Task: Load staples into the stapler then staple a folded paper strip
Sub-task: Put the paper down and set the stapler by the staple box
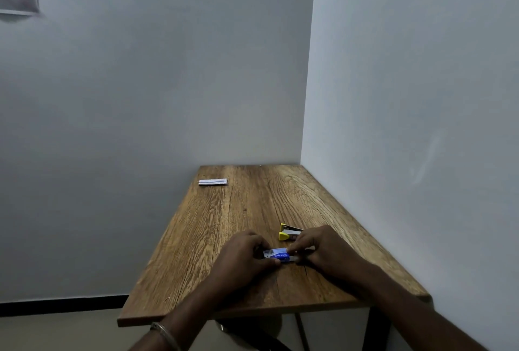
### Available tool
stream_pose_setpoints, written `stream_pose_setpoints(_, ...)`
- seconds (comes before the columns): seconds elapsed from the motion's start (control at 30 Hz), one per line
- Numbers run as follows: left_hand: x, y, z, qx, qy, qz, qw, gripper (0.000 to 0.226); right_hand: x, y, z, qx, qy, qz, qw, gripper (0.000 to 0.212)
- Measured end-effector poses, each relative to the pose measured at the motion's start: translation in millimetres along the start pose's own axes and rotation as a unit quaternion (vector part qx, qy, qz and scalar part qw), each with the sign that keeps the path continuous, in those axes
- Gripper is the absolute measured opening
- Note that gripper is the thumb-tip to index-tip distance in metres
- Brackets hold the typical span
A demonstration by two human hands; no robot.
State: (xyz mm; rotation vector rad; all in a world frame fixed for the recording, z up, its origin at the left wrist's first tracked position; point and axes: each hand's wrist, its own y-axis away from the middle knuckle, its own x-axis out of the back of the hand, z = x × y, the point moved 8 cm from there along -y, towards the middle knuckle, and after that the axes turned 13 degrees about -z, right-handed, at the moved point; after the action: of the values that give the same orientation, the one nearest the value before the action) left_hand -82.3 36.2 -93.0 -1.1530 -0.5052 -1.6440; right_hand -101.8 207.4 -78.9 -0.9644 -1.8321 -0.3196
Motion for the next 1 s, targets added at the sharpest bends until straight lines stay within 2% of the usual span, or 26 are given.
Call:
stream_pose_setpoints(0.23,1,1,1,-0.001,0.007,0.008,1.0,0.028,-2,0,-3,-0.007,0.008,-0.005,1.0,0.031)
stream_pose_setpoints(0.43,1,0,0,0.0,-0.007,0.01,1.0,0.031,-6,-1,-2,-0.009,0.0,-0.027,1.0,0.024)
stream_pose_setpoints(0.57,1,1,-1,0.001,0.004,0.012,1.0,0.031,-2,2,6,-0.038,-0.045,0.0,0.998,0.03)
stream_pose_setpoints(0.7,2,1,-1,0.003,0.005,0.016,1.0,0.031,-3,6,14,-0.056,-0.088,0.0,0.995,0.019)
stream_pose_setpoints(1.0,0,-1,-2,0.003,0.005,0.008,1.0,0.032,-2,7,8,-0.047,-0.1,0.004,0.994,0.017)
